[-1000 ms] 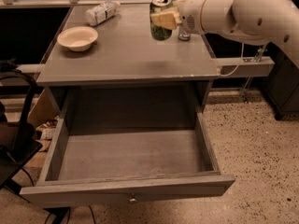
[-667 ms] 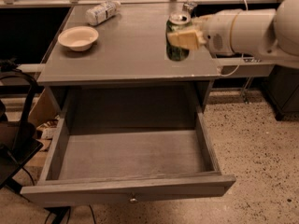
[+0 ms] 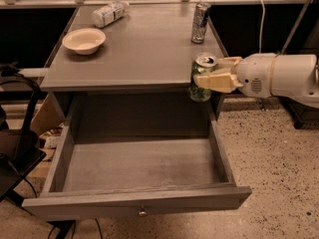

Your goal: Place green can into top drawer

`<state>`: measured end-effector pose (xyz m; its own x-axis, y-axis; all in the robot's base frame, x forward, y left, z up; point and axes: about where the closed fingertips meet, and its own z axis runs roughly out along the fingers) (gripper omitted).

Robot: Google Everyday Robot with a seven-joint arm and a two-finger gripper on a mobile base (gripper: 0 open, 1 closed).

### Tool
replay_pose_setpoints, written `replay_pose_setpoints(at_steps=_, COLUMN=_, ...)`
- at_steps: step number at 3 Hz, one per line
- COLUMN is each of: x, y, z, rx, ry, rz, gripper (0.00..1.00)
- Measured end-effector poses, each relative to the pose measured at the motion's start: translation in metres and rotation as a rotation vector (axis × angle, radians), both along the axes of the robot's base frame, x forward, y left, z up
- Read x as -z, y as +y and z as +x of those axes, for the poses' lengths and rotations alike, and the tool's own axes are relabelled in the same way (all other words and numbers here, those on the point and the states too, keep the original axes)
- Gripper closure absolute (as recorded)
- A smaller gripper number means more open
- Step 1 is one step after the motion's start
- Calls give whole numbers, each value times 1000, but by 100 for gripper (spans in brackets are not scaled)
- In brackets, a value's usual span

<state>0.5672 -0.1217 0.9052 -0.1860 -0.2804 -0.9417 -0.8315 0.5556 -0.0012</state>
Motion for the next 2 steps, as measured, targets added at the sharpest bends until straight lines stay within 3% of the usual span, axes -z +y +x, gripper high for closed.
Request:
replay_pose_setpoints(at_steps=1, x=0, y=0, z=0, rx=0, ry=0, rz=0, gripper=100)
replay_pose_setpoints(at_steps=2, x=32, y=24, z=1, rx=-59, ry=36, rz=-12, gripper=100)
